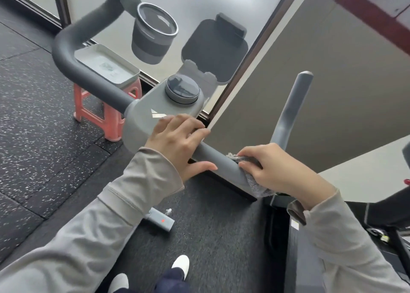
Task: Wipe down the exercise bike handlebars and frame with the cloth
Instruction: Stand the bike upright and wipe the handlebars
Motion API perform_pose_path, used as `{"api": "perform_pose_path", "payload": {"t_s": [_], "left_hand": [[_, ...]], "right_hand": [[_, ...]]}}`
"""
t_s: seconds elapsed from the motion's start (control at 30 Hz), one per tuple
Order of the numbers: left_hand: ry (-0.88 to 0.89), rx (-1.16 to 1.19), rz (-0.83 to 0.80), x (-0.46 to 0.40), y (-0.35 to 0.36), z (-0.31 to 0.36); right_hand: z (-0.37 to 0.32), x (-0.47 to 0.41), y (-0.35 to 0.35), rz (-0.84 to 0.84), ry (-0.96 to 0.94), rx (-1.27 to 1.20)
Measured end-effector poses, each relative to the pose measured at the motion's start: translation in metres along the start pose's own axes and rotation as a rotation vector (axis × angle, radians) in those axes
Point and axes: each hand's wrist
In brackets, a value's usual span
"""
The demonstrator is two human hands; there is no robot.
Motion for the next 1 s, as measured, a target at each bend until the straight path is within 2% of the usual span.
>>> {"api": "perform_pose_path", "payload": {"t_s": [0.07,0.17,0.4,0.5,0.73,1.0], "left_hand": [[0.051,0.028,-0.053,-0.009,0.008,0.013],[0.014,0.082,-0.265,-0.022,0.019,0.025],[-0.033,0.129,-0.252,-0.025,0.035,0.020],[-0.056,0.153,-0.269,-0.029,0.036,0.019],[-0.070,0.188,-0.281,-0.032,0.036,0.020],[-0.074,0.185,-0.236,-0.031,0.039,0.019]], "right_hand": [[0.004,-0.002,-0.006,-0.050,-0.012,0.102],[0.011,-0.008,-0.015,-0.106,-0.027,0.218],[0.027,-0.031,-0.022,-0.123,-0.071,0.403],[0.037,-0.042,-0.031,-0.060,-0.076,0.428],[0.070,-0.060,-0.052,0.225,-0.112,0.430],[0.080,-0.084,-0.083,0.419,-0.147,0.529]]}}
Point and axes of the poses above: each hand's wrist, its own x-axis away from the middle knuckle, its own y-axis out of the palm, z = x × y, and after that the axes turned 5 degrees about y, right-handed
